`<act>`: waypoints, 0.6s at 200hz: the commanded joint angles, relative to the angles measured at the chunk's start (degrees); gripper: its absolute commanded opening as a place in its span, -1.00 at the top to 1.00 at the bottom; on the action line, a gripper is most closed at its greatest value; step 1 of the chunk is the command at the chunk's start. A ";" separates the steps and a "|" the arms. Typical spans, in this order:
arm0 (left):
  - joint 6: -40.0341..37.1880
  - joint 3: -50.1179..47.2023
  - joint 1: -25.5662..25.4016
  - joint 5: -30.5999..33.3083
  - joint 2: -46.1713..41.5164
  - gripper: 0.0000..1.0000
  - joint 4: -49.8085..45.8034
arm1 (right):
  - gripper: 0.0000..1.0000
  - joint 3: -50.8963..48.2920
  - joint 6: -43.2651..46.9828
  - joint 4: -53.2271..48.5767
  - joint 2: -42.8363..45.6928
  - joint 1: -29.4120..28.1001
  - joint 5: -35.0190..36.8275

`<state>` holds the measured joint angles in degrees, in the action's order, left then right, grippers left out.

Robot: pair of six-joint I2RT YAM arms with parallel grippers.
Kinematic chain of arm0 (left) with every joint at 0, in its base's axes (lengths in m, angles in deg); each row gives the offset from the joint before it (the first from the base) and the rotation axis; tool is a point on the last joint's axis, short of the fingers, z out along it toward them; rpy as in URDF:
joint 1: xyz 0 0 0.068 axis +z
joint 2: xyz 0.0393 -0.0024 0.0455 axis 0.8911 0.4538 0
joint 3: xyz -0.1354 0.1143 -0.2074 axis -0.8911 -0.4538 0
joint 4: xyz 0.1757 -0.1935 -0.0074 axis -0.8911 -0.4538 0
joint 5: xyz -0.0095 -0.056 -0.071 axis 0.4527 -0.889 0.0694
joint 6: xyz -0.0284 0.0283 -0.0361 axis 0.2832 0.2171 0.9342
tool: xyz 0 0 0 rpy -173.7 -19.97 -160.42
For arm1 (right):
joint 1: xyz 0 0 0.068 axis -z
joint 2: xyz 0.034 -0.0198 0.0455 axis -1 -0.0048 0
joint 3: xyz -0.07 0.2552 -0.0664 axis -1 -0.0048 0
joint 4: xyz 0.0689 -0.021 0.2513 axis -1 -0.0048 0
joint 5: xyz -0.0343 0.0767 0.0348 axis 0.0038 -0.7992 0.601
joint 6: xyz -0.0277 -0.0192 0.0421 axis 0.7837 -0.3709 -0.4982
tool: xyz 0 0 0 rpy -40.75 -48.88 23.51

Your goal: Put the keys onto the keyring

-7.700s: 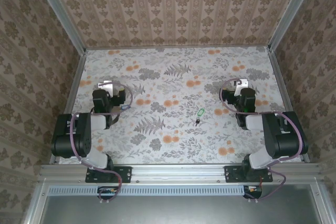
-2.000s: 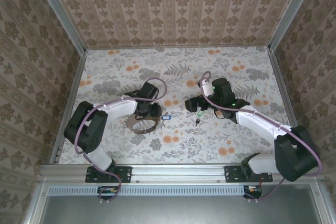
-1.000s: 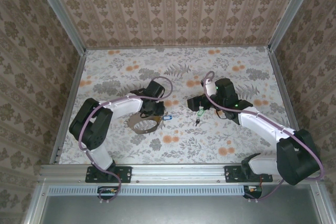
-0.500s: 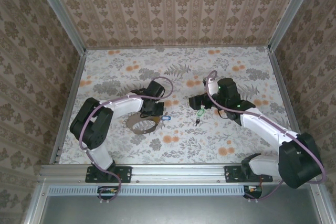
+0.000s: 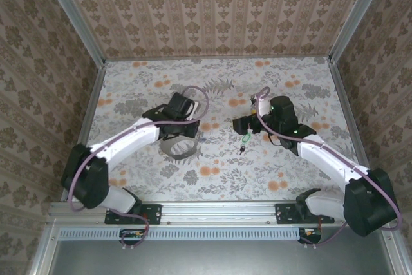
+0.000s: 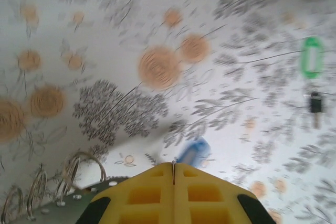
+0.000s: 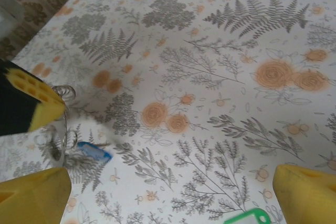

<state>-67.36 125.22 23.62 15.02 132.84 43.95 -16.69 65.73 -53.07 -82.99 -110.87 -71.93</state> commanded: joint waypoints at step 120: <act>-23.08 -7.64 1.27 -39.69 -26.02 1.00 14.36 | -0.12 -0.24 3.44 9.40 11.48 -8.40 -24.63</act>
<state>-86.27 114.66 24.40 -15.21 106.15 57.11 -19.38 66.97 -43.82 -72.28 -117.58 -91.84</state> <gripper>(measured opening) 0.045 0.609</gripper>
